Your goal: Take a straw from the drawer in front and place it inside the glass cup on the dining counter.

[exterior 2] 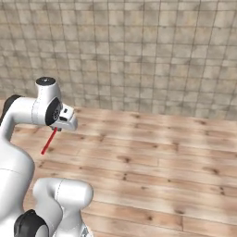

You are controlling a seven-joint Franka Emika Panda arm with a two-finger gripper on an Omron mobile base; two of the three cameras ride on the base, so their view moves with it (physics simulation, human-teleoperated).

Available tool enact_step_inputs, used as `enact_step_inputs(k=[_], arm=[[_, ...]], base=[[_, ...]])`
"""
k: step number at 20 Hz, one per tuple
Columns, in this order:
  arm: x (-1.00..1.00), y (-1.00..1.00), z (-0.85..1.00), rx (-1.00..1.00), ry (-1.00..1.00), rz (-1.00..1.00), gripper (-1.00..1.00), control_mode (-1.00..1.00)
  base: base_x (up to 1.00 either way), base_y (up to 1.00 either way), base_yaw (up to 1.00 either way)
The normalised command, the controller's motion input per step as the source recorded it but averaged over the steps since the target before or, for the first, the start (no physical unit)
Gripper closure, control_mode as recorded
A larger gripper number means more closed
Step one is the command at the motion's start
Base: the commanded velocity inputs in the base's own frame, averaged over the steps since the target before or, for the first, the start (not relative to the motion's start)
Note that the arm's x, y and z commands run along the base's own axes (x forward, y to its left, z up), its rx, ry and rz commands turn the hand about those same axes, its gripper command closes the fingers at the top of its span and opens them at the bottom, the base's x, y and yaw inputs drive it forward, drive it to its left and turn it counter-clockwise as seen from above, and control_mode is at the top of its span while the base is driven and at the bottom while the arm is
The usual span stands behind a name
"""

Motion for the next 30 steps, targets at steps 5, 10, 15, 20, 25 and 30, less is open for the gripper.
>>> enact_step_inputs(k=[5, 10, 15, 20, 25, 30], arm=[[0.0, 0.0, 0.0, 0.0, 0.0, 0.0, 1.0, 1.0], [0.0, 0.0, 0.0, 0.0, 0.0, 0.0, 1.0, 1.0], [0.0, 0.0, 0.0, 0.0, 0.0, 0.0, 1.0, 1.0], [0.0, 0.0, 0.0, 0.0, 0.0, 0.0, 1.0, 1.0], [0.0, 0.0, 0.0, 0.0, 0.0, 0.0, 1.0, 1.0], [0.0, 0.0, 0.0, 0.0, 0.0, 0.0, 1.0, 1.0]], base=[[1.0, -0.37, 0.32], [1.0, -0.4, 0.45], [1.0, -0.35, 0.51], [1.0, -0.33, 0.52], [1.0, -0.33, 0.53], [1.0, -0.35, 0.52]])
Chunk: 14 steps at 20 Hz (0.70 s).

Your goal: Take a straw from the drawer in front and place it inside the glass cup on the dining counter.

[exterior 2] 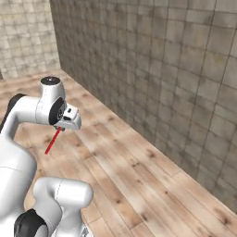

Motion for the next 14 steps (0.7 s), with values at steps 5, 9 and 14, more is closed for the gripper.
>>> enact_step_inputs(k=[5, 9, 14], arm=[[0.0, 0.0, 0.0, 0.0, 0.0, 0.0, 1.0, 1.0], [0.0, 0.0, 0.0, 0.0, 0.0, 0.0, 1.0, 1.0], [0.0, 0.0, 0.0, 0.0, 0.0, 0.0, 1.0, 1.0]], base=[[1.0, -0.37, 0.5], [1.0, -0.36, 0.49], [1.0, -0.37, 0.48]])
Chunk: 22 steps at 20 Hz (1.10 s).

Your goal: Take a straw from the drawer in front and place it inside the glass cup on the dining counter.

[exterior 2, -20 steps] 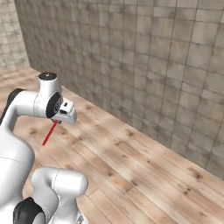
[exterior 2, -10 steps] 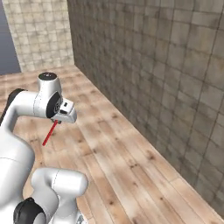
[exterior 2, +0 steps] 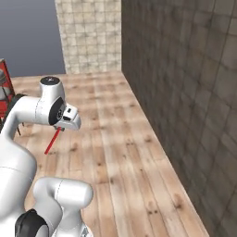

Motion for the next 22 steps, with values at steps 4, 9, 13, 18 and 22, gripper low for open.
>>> enact_step_inputs(k=[4, 9, 13, 18, 22], arm=[[0.0, 0.0, 0.0, 0.0, 0.0, 0.0, 1.0, 1.0], [0.0, 0.0, 0.0, 0.0, 0.0, 0.0, 1.0, 1.0], [0.0, 0.0, 0.0, 0.0, 0.0, 0.0, 1.0, 1.0], [0.0, 0.0, 0.0, 0.0, 0.0, 0.0, 1.0, 1.0], [0.0, 0.0, 0.0, 0.0, 0.0, 0.0, 1.0, 1.0]], base=[[1.0, -0.35, 0.47], [1.0, -0.34, 0.45], [1.0, -0.31, 0.43], [1.0, -0.26, 0.43], [1.0, -0.27, 0.46]])
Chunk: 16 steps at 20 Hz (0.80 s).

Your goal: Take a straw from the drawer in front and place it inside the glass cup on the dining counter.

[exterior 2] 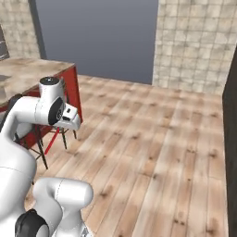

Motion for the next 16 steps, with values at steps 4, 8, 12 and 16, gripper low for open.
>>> enact_step_inputs(k=[4, 8, 12, 16], arm=[[0.0, 0.0, 0.0, 0.0, 0.0, 0.0, 1.0, 1.0], [0.0, 0.0, 0.0, 0.0, 0.0, 0.0, 1.0, 1.0], [0.0, 0.0, 0.0, 0.0, 0.0, 0.0, 1.0, 1.0], [0.0, 0.0, 0.0, 0.0, 0.0, 0.0, 1.0, 1.0]], base=[[1.0, -0.3, 0.48], [1.0, -0.3, 0.49], [1.0, -0.35, 0.49], [1.0, -0.35, 0.48]])
